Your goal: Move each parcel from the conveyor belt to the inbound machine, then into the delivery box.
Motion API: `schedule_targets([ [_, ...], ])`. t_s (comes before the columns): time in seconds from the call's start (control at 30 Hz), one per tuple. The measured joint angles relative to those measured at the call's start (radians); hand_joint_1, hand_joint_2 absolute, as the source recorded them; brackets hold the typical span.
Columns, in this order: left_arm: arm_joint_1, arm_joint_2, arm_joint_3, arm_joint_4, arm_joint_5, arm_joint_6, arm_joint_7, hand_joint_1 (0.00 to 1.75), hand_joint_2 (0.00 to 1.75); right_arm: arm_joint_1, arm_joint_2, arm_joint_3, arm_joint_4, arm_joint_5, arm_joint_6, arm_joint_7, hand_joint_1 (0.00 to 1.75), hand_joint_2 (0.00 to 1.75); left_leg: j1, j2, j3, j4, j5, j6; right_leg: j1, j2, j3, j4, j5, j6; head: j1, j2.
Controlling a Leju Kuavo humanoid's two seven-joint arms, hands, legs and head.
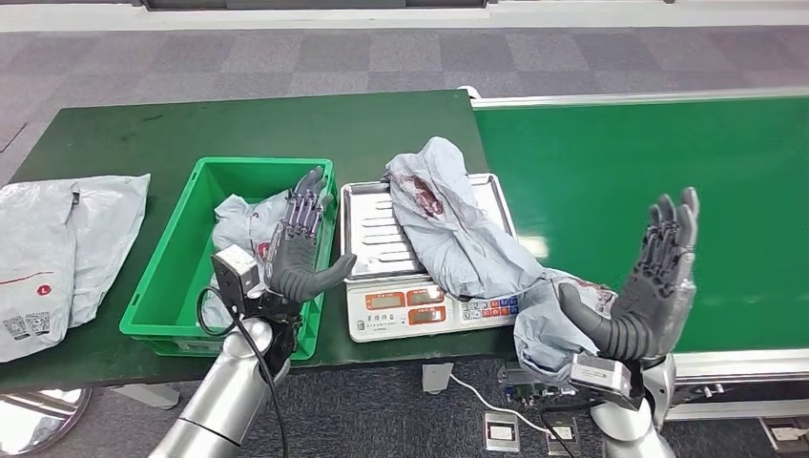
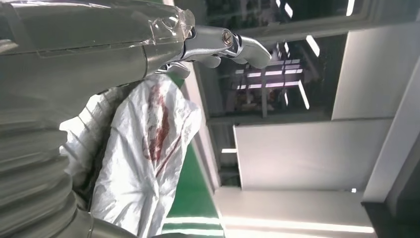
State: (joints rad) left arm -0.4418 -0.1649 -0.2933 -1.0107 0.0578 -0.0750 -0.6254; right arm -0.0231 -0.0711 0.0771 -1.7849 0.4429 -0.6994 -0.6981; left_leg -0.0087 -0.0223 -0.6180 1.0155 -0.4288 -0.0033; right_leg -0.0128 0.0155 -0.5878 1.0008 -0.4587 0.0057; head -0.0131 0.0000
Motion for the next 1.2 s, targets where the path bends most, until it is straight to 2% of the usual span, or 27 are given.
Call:
schedule_targets([
  [0.1, -0.045, -0.009, 0.000, 0.069, -0.026, -0.041, -0.020, 0.00, 1.75, 0.038, 0.008, -0.041, -0.045, -0.036, 0.000, 0.000, 0.00, 1.75, 0.000, -0.001, 0.000, 0.000, 0.000, 0.000, 0.000, -0.001, 0.001, 0.000, 0.000, 0.000, 0.000, 0.000],
  [0.23, -0.124, -0.041, -0.003, 0.166, -0.096, -0.071, -0.020, 0.00, 1.75, 0.041, 0.020, -0.044, -0.070, -0.023, 0.000, -0.003, 0.00, 1.75, -0.001, 0.001, 0.000, 0.000, 0.000, 0.000, -0.001, 0.001, 0.000, 0.000, 0.000, 0.001, 0.000, 0.000],
  [0.33, -0.181, -0.075, -0.006, 0.238, -0.136, -0.082, 0.000, 0.00, 1.75, 0.041, 0.045, -0.046, -0.112, 0.017, 0.001, -0.003, 0.00, 1.75, -0.001, 0.001, 0.000, 0.000, 0.000, 0.001, -0.001, 0.000, 0.000, 0.000, 0.000, 0.001, 0.000, 0.000],
  [0.4, -0.224, -0.107, -0.023, 0.301, -0.138, -0.104, 0.043, 0.00, 1.75, 0.042, 0.057, -0.045, -0.158, -0.017, 0.001, -0.003, 0.00, 1.75, -0.001, -0.001, 0.000, 0.000, 0.000, 0.001, -0.001, -0.001, 0.001, 0.000, 0.000, 0.001, 0.000, 0.000],
  [0.47, -0.263, -0.142, -0.094, 0.351, -0.076, -0.092, 0.116, 0.00, 0.87, 0.039, 0.062, -0.036, -0.188, -0.073, 0.002, -0.002, 0.00, 1.75, -0.002, -0.002, 0.000, 0.000, 0.001, 0.001, -0.002, -0.002, 0.002, 0.000, 0.000, 0.001, 0.000, 0.000],
  [0.5, -0.281, -0.157, -0.158, 0.366, -0.035, -0.046, 0.169, 0.00, 0.44, 0.037, 0.064, -0.029, -0.194, -0.088, 0.010, -0.002, 0.00, 1.75, -0.002, -0.002, 0.000, 0.000, 0.000, 0.002, -0.002, -0.002, 0.002, 0.000, 0.000, 0.001, 0.000, 0.000],
  [0.53, -0.302, -0.169, -0.238, 0.377, -0.006, 0.023, 0.243, 0.00, 0.44, 0.033, 0.065, -0.022, -0.196, -0.094, 0.023, -0.002, 0.00, 1.75, -0.002, -0.002, -0.001, 0.000, 0.000, 0.002, -0.002, -0.002, 0.002, 0.000, 0.000, 0.001, 0.000, 0.000],
  [0.63, -0.372, -0.189, -0.485, 0.405, 0.002, 0.231, 0.494, 0.00, 1.75, 0.008, 0.075, -0.004, -0.187, -0.098, 0.086, -0.003, 0.00, 1.75, -0.004, 0.001, -0.001, 0.000, -0.001, 0.004, -0.003, 0.001, 0.001, 0.000, 0.001, 0.002, 0.000, 0.000],
  [0.7, -0.412, -0.196, -0.605, 0.429, 0.003, 0.274, 0.571, 0.00, 1.75, -0.013, 0.085, 0.000, -0.171, -0.094, 0.115, -0.002, 0.00, 1.75, -0.004, 0.002, -0.001, 0.000, -0.001, 0.004, -0.003, 0.001, 0.000, 0.000, 0.001, 0.002, 0.000, 0.000],
  [0.87, -0.468, -0.199, -0.780, 0.495, 0.002, 0.278, 0.599, 0.00, 1.75, -0.040, 0.109, 0.000, -0.141, -0.086, 0.146, -0.002, 0.00, 1.75, -0.003, 0.001, -0.001, 0.000, 0.000, 0.004, -0.003, 0.000, 0.001, 0.001, 0.001, 0.002, 0.000, 0.000],
  [1.1, -0.493, -0.199, -0.859, 0.536, -0.001, 0.283, 0.602, 0.00, 1.75, -0.047, 0.123, 0.000, -0.125, -0.085, 0.152, -0.002, 0.00, 1.75, -0.003, 0.001, -0.001, 0.000, 0.000, 0.004, -0.003, 0.000, 0.001, 0.001, 0.001, 0.002, 0.000, 0.000],
  [1.2, -0.503, -0.199, -0.889, 0.548, -0.066, 0.320, 0.642, 0.00, 1.75, -0.049, 0.129, 0.000, -0.122, -0.069, 0.165, 0.003, 0.00, 1.75, -0.003, 0.001, -0.001, 0.000, -0.001, 0.004, -0.003, 0.000, 0.001, 0.001, 0.001, 0.002, 0.000, 0.000],
])
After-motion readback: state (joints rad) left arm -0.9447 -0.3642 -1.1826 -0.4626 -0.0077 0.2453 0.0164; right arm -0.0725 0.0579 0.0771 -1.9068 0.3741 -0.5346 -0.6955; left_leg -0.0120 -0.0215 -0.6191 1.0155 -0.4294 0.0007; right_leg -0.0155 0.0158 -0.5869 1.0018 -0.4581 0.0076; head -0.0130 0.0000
